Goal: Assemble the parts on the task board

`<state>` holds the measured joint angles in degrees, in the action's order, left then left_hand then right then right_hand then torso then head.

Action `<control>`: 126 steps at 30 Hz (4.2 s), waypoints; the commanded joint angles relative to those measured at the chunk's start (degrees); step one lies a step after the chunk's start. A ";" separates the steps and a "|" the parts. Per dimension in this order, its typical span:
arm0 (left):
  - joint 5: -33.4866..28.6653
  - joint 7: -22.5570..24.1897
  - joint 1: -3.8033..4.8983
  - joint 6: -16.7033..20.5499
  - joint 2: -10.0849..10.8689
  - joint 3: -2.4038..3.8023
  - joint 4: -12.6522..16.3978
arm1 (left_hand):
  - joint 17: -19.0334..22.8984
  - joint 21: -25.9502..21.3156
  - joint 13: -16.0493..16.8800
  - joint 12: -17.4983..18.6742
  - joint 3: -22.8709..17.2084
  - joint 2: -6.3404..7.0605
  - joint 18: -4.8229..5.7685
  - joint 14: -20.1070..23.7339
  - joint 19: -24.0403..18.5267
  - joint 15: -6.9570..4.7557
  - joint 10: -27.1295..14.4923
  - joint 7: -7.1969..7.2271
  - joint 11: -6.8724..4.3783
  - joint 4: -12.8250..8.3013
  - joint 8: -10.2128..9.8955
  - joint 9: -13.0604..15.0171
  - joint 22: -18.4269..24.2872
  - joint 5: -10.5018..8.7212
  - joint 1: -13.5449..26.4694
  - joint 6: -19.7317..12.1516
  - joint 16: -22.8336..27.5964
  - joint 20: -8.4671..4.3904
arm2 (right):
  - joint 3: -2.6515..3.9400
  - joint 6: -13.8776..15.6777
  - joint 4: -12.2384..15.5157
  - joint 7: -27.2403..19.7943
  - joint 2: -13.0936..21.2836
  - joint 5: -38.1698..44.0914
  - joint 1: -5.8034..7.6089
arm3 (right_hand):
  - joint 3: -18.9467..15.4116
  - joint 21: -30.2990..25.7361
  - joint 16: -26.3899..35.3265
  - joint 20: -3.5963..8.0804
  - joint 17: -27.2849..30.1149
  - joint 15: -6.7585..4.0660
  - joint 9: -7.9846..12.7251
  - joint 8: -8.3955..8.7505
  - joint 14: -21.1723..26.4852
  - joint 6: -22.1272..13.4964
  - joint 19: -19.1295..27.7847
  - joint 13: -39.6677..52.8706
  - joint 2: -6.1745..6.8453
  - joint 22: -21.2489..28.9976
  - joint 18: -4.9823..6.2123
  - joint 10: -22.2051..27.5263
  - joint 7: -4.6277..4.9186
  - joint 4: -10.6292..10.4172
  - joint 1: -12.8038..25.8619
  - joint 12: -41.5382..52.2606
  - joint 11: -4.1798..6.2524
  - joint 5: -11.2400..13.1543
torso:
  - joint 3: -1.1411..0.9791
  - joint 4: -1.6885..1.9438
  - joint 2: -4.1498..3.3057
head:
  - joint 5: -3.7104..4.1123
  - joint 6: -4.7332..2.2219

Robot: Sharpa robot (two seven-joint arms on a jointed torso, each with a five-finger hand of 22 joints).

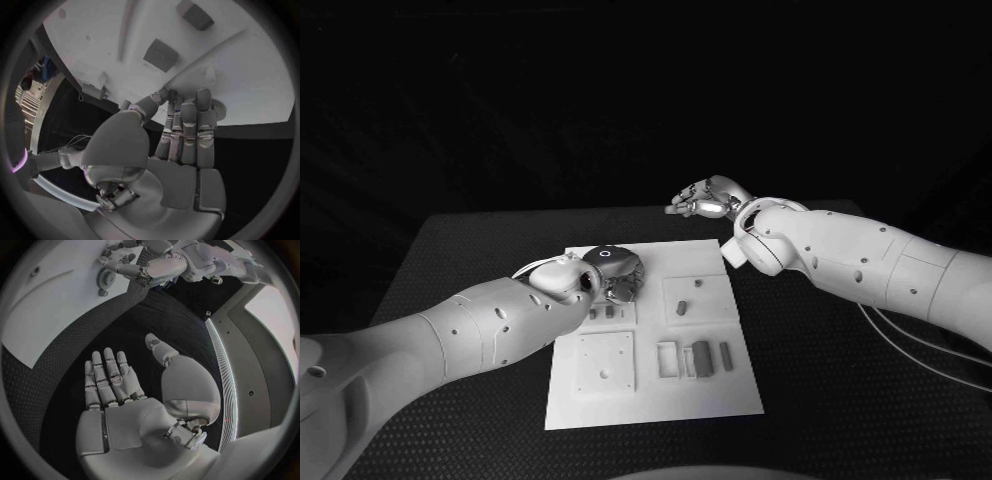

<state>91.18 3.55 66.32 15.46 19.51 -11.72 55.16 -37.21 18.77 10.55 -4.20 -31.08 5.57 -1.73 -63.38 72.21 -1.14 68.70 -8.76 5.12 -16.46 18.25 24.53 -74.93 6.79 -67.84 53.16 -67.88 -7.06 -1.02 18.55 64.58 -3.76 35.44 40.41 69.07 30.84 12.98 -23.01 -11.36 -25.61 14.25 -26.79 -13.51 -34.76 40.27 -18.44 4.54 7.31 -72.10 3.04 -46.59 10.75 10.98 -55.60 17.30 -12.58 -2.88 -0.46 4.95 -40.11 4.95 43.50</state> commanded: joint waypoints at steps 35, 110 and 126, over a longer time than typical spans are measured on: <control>6.28 -3.24 -1.04 -8.19 0.33 -1.24 -0.70 | 0.46 1.65 1.14 -0.94 -1.80 -0.77 -4.51 -2.13 1.90 -1.47 4.19 1.38 -1.33 -0.30 1.74 0.43 -1.43 -0.29 -3.73 3.59 -2.30 -0.82 | 0.02 -0.77 0.49 -0.54 0.43 0.11 0.01 | -0.23 -0.50 0.09 -0.21 -0.03 0.10 0.06 -0.14 0.52 -0.39 -0.30 -0.12 -0.56 -0.23 -0.15 0.28 2.92 0.09 -0.19 0.29 -0.18 0.09 | 0.01 0.01 0.06 | 0.26 0.91; -0.75 -0.38 -1.21 0.58 2.20 -0.84 1.14 | 1.35 2.96 3.68 -0.15 -2.52 -2.94 -3.91 -4.89 4.05 -2.65 6.81 2.08 -2.47 0.02 1.81 1.37 -1.34 -1.89 -0.65 5.86 -4.56 -2.21 | 0.02 -0.75 0.60 -0.51 0.63 0.10 0.00 | -0.32 -0.72 0.01 -0.21 -0.08 0.11 0.09 -0.30 0.62 -0.42 -0.36 -0.21 -0.61 -0.45 -0.12 0.35 2.92 0.05 -0.11 0.47 -0.21 0.09 | 0.00 0.06 0.04 | -0.08 0.23; -1.23 -0.39 -1.12 1.05 2.97 1.43 2.43 | 1.28 3.14 3.89 -0.16 -2.77 -2.97 -3.86 -5.12 4.21 -2.77 7.11 2.19 -2.59 0.03 1.93 1.51 -1.33 -2.18 -0.21 6.10 -4.79 -2.34 | 0.02 -0.71 0.52 -0.51 0.74 0.10 0.00 | -0.34 -0.78 -0.01 -0.21 -0.10 0.12 0.10 -0.35 0.64 -0.42 -0.37 -0.23 -0.60 -0.51 -0.11 0.37 2.91 0.06 -0.12 0.51 -0.21 0.09 | -0.01 0.05 0.05 | -0.23 -0.09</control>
<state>90.04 3.27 65.19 17.34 22.51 -10.36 57.39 -35.84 21.58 14.40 -4.04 -33.46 2.79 -2.55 -68.08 76.10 -3.79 75.46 -6.26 2.44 -16.38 19.93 25.97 -74.91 4.80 -68.23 58.37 -72.34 -9.31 -1.03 18.37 65.06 -3.78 36.19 40.40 69.06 30.84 12.54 -23.01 -11.36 -25.62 14.41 -26.76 -13.51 -34.58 40.28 -18.44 4.37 7.31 -72.53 3.04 -46.59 10.74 10.98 -55.60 17.52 -12.58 -2.88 -0.46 5.00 -40.06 4.74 43.44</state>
